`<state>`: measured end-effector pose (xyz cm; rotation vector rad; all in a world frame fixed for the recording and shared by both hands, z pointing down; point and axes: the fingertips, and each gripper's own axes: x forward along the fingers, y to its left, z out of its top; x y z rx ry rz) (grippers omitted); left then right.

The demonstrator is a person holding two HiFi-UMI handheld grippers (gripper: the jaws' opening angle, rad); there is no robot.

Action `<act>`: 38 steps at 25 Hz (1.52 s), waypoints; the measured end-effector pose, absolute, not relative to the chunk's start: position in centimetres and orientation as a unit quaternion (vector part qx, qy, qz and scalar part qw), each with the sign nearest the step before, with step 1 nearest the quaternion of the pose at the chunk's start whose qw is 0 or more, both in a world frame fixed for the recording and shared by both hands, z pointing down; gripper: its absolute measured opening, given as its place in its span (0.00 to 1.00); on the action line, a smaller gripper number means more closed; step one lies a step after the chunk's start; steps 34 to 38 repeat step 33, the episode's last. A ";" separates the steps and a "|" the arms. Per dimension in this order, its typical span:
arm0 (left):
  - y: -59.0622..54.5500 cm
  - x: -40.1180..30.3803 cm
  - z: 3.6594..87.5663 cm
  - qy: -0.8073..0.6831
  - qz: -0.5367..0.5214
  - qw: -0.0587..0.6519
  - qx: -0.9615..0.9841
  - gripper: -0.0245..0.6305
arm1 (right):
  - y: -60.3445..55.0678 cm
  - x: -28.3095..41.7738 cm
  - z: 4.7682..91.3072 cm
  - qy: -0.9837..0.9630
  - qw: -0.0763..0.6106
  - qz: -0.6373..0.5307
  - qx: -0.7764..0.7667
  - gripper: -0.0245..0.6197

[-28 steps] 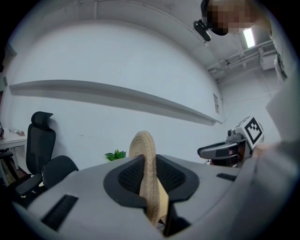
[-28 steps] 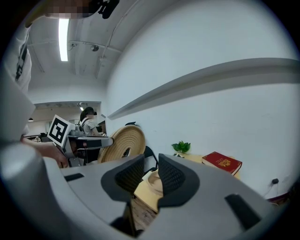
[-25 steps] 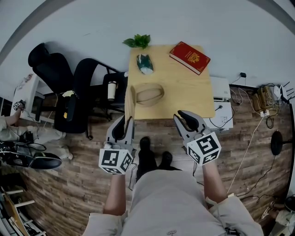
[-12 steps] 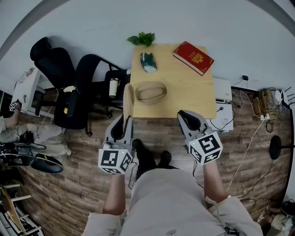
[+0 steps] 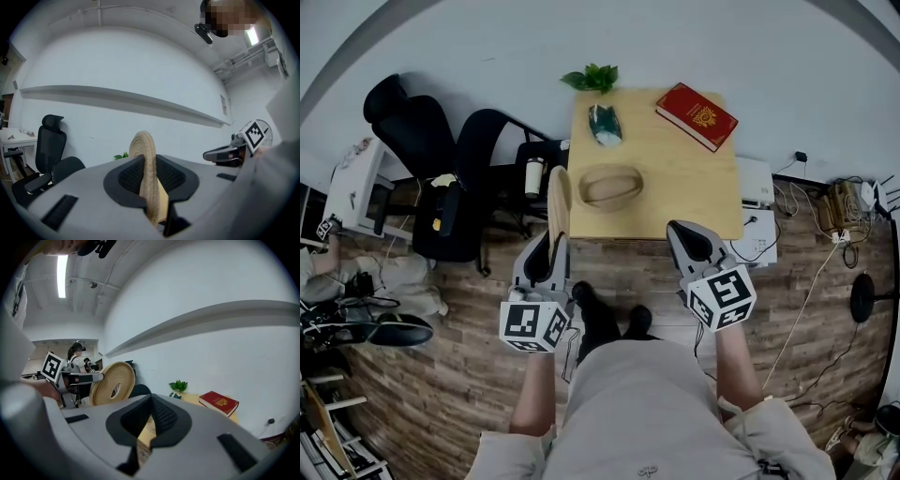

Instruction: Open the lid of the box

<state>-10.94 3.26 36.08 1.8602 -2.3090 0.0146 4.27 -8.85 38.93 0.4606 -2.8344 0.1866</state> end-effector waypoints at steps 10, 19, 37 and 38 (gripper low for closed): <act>3.7 -10.7 35.4 -0.775 0.004 0.084 0.626 0.15 | -8.8 5.0 38.3 -0.975 0.117 0.068 0.176 0.04; 3.9 -10.4 35.3 -0.775 0.007 0.081 0.627 0.15 | -8.7 5.2 38.2 -0.975 0.112 0.072 0.176 0.04; 3.7 -10.6 35.3 -0.777 0.005 0.080 0.625 0.15 | -9.1 5.3 38.4 -0.976 0.107 0.081 0.173 0.04; 3.7 -10.6 35.3 -0.777 0.005 0.080 0.625 0.15 | -9.1 5.3 38.4 -0.976 0.107 0.081 0.173 0.04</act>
